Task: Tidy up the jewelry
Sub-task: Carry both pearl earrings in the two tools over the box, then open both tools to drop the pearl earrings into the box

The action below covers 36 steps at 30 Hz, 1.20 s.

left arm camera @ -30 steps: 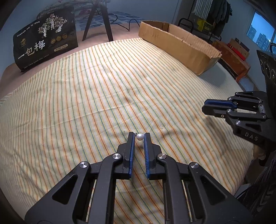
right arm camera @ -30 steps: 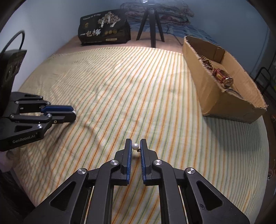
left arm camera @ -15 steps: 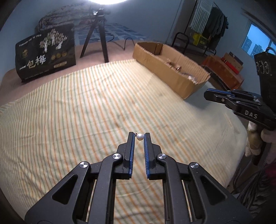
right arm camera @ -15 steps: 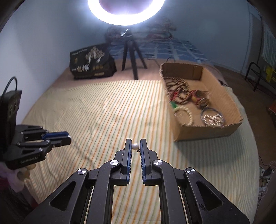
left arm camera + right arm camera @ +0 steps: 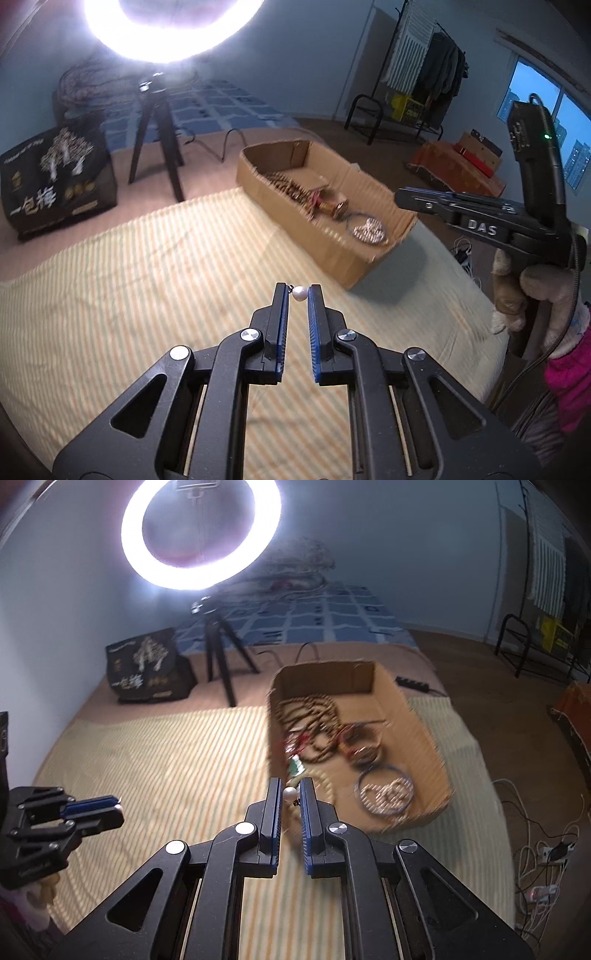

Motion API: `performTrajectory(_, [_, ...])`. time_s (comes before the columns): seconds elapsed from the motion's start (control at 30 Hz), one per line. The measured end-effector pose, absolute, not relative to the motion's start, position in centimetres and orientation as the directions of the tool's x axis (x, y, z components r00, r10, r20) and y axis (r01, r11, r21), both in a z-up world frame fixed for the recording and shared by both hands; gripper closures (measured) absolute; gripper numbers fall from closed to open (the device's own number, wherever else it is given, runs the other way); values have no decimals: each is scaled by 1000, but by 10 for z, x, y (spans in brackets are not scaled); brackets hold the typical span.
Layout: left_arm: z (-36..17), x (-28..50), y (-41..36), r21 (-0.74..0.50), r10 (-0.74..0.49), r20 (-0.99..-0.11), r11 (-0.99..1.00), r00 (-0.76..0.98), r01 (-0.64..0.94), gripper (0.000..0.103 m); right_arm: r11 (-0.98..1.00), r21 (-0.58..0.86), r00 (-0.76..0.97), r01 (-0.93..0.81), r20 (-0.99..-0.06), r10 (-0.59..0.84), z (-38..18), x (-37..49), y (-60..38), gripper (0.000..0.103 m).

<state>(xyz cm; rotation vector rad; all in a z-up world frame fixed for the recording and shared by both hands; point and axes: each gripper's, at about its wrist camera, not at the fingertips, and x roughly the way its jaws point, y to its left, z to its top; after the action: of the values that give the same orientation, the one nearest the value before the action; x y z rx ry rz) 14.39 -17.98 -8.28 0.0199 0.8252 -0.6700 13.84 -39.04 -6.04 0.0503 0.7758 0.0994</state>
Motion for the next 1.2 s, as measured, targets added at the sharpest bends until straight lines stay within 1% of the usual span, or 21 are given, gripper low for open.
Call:
performTrajectory(0.27, [-80,169,-230,-215,-550,-677,783,489,584,94,997,72,713,-21,-698,66,-67,183,-419,95])
performTrajectory(0.53, [-89,201,-270,-204,-540,-685,786,488,583,94,996,84,701,-3,-711,62,-77,223,-437,95])
performTrajectory(0.87, [-96,224,-293,-193,-528,-692,793,493,578,94,993,114,682,18,-728,72,-92,258,-449,95])
performTrajectory(1.2, [-98,233,-301,-192,-527,-694,792,490,579,94,993,113,671,21,-738,70,-101,268,-450,95])
